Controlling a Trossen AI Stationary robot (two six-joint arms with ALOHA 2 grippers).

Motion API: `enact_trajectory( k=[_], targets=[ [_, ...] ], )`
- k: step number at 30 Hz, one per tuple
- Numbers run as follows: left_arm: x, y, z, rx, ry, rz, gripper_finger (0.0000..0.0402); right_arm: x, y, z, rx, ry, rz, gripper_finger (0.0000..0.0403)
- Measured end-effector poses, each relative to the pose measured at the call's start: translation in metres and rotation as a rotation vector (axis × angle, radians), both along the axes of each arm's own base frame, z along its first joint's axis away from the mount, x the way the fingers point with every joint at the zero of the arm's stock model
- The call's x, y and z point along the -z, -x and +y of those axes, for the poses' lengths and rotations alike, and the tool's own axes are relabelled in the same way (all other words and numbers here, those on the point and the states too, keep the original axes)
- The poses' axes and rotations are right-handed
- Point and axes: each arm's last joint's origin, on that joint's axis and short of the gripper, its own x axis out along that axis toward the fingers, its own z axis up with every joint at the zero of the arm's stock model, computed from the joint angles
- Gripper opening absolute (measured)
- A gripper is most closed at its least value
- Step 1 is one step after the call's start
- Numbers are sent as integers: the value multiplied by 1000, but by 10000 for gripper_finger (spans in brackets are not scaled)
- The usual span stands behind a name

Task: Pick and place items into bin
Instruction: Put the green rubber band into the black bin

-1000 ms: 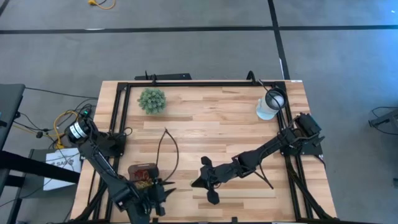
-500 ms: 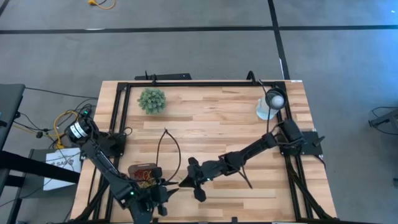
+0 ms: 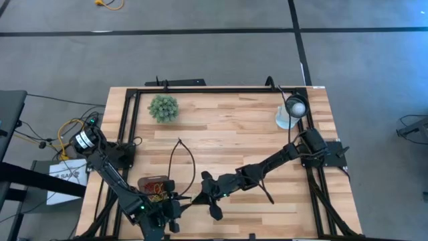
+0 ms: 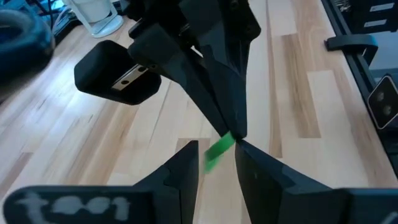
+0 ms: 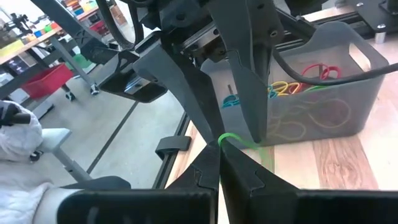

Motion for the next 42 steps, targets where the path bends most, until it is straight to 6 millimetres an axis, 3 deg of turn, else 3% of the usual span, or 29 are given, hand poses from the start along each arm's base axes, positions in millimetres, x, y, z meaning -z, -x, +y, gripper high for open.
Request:
enact_trajectory(
  k=[11, 21, 29, 36, 42],
  targets=[
    [0, -3, 3, -12, 3, -3, 92, -3, -1, 0, 2, -13, -32, 5],
    [0, -4, 3, -18, -2, -5, 7, -5, -2, 0, 27, -14, -54, 32],
    [2, -2, 5, -30, -4, 14, 1, 1, 0, -1, 22, 16, 10, 73],
    [3, 14, 0, -31, -29, 50, 0, 11, 2, -7, 40, 49, 118, 84],
    [-19, 33, 4, -242, 57, 15, 0, 22, 3, -18, 83, 53, 248, 82]
  ],
)
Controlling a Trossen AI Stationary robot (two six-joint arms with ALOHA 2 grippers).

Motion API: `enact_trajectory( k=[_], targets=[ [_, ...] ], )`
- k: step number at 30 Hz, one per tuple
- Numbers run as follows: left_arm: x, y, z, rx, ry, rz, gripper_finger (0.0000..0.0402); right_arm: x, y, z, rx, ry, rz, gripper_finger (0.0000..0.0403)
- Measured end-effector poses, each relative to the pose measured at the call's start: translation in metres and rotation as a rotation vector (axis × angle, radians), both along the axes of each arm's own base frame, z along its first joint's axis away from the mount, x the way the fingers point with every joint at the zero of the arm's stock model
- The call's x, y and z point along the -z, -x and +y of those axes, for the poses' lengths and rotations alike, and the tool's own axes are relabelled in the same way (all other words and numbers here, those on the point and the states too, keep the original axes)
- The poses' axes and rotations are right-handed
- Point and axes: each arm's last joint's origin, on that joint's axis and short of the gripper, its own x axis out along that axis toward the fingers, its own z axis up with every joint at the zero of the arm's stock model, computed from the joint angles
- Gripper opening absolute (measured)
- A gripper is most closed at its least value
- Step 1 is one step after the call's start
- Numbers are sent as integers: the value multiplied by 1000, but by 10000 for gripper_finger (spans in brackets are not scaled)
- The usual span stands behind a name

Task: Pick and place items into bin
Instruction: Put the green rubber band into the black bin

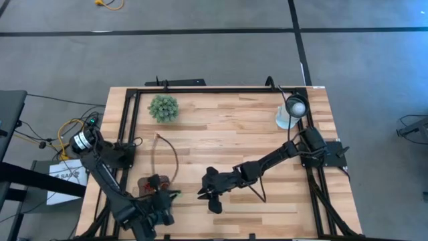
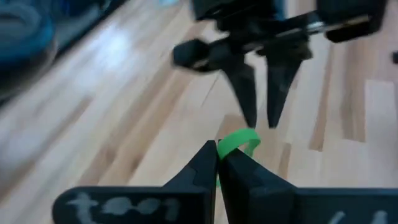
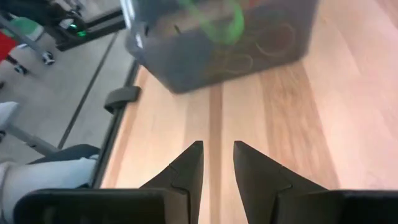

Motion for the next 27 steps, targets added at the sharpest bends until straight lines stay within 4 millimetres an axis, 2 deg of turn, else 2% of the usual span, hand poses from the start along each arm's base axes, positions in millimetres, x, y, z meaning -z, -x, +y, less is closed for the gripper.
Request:
enact_trajectory(
  k=[3, 6, 11, 17, 19, 27],
  targets=[
    [-10, 11, 2, -100, 112, 67, 0, 2, 0, -3, 18, -6, 33, 82],
    [-11, 23, 2, -179, 193, 136, 0, 2, 0, -4, 21, -8, 30, 82],
    [0, 43, 4, -286, 258, 181, 0, 2, 0, -4, 21, -8, 30, 82],
    [19, 56, 10, -379, 298, 239, 0, 2, 0, -4, 21, -9, 31, 82],
    [25, 57, 10, -368, 304, 255, 0, 2, 0, -4, 21, -9, 31, 82],
    [41, 43, 6, -141, 235, 177, 7, 2, 0, -4, 21, -9, 31, 82]
  ],
)
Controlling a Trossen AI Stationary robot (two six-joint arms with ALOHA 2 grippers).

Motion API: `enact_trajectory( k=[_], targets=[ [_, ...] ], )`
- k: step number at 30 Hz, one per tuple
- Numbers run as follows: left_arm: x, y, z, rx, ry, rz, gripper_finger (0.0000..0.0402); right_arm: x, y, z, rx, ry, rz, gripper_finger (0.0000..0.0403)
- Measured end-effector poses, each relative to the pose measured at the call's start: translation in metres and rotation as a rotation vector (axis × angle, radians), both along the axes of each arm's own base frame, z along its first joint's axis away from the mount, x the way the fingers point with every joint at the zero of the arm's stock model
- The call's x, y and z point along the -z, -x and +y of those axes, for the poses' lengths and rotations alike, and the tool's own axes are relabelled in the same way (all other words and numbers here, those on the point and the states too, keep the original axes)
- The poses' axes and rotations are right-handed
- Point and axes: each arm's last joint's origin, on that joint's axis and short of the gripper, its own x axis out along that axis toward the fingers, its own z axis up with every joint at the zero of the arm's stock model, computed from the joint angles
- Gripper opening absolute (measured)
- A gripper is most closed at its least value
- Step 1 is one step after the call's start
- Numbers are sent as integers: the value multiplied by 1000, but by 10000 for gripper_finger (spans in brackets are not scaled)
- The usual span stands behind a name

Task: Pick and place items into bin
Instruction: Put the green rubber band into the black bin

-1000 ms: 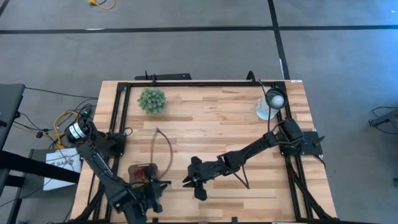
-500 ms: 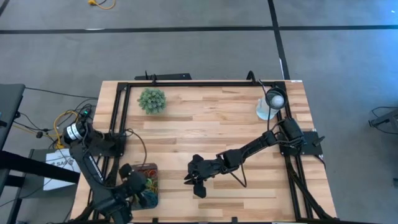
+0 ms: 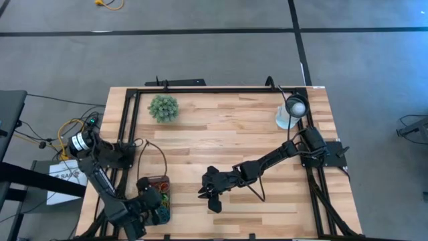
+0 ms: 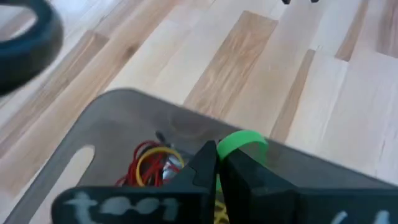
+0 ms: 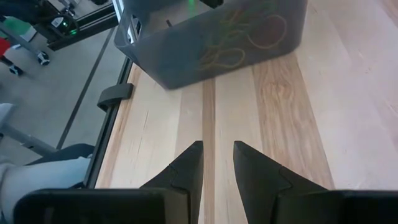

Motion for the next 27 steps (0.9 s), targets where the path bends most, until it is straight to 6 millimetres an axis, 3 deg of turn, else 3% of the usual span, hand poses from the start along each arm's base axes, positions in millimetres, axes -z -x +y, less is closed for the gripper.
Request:
enact_trajectory(
  k=[5, 14, 27],
  targets=[
    [10, -9, 4, -12, 57, 7, 8, 0, 0, 0, -1, -1, 0, 82],
    [16, -12, 10, 100, 92, 313, 8, 0, 0, 0, 0, -1, 0, 82],
    [16, -19, 15, 104, 79, 326, 8, 0, 0, 0, 0, -1, -1, 82]
  ],
)
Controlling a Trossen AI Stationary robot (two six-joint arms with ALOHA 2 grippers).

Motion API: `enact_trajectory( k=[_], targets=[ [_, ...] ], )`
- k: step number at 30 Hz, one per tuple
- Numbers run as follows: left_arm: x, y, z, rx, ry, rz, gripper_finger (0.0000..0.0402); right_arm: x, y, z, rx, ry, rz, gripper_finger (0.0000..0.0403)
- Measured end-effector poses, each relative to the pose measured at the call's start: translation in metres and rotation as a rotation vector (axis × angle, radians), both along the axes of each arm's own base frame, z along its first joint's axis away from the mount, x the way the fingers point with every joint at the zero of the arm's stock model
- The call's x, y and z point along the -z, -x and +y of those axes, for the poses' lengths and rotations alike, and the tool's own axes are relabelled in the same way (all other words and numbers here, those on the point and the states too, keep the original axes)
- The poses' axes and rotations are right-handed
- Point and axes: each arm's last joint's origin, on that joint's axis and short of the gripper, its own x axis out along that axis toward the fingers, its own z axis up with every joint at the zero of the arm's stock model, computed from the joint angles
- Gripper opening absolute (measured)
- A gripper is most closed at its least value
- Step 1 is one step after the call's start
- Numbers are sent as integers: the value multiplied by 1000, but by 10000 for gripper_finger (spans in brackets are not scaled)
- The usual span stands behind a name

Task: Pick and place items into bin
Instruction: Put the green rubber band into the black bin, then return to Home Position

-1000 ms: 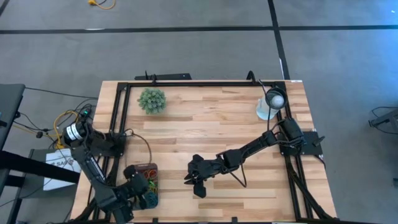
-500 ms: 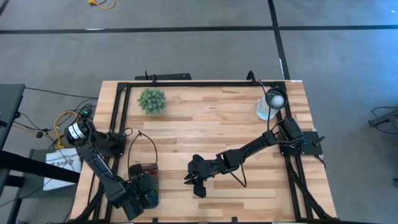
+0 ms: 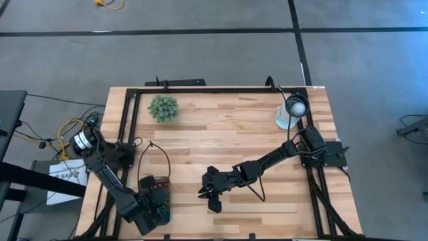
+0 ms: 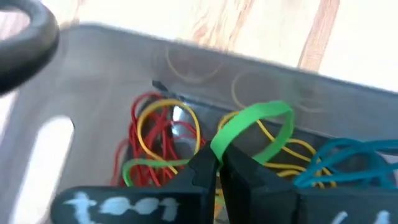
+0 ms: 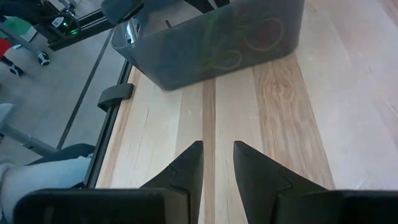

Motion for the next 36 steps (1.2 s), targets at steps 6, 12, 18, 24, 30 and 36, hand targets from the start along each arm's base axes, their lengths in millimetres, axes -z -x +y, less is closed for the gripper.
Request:
enact_trajectory(
  k=[6, 12, 18, 24, 30, 36],
  targets=[
    [1, -10, 8, 8, 42, 101, 8, 0, 0, 0, 0, 0, 0, 82],
    [2, -16, 14, 24, 117, 224, 19, 0, 0, 0, 0, 0, 0, 82],
    [2, -23, 20, 4, 89, 179, 71, 0, 0, 0, 0, 0, 0, 82],
    [-3, -31, 23, -31, 176, 264, 108, 0, -1, -3, 7, -3, 2, 82],
    [-35, -39, 13, 13, 202, 300, 105, -26, 0, -25, 18, -106, 49, 82],
    [-111, -19, 11, -37, -87, 312, 92, -75, 32, -30, 33, -17, 109, 82]
  ],
)
